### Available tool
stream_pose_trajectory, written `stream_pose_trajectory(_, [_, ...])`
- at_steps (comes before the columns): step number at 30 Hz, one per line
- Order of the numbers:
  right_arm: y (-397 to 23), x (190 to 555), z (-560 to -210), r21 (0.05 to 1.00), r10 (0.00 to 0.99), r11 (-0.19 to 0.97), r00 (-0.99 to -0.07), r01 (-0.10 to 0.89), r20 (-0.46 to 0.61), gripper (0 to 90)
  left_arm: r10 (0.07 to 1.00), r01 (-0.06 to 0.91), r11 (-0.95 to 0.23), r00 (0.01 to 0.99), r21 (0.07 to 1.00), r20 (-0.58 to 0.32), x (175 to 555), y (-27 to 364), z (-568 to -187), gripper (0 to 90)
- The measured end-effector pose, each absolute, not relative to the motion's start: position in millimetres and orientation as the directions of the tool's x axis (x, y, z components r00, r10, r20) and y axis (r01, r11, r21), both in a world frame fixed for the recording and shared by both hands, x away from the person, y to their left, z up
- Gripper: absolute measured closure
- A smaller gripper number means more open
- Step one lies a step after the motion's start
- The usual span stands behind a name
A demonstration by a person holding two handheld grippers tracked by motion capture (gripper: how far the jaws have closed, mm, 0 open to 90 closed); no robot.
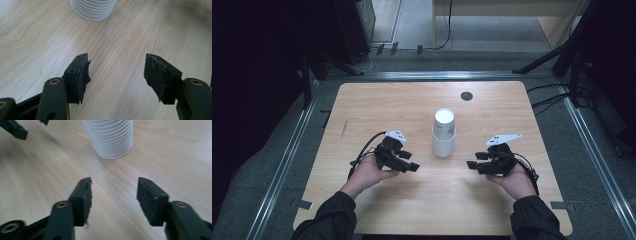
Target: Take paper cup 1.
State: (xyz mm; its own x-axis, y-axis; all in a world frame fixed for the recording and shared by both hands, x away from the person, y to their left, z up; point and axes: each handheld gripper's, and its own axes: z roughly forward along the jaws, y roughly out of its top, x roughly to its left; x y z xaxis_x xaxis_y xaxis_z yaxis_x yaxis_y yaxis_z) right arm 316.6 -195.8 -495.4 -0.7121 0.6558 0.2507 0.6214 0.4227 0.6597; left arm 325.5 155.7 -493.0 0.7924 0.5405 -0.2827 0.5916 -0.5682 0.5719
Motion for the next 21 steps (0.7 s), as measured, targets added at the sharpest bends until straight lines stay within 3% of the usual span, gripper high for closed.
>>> stream_pose_trajectory(6, [-192,317,-497,0.66,0.637,0.467,-0.742,0.588,0.21,39.3,0.534,0.578,-0.588,0.803,0.566,-0.266,323,153,-495,35.9])
stream_pose_trajectory(21, [-196,319,-486,0.687,0.615,0.472,-0.765,0.553,0.193,32.7,0.528,0.57,-0.581,0.807,0.581,-0.264,321,158,-492,34.0])
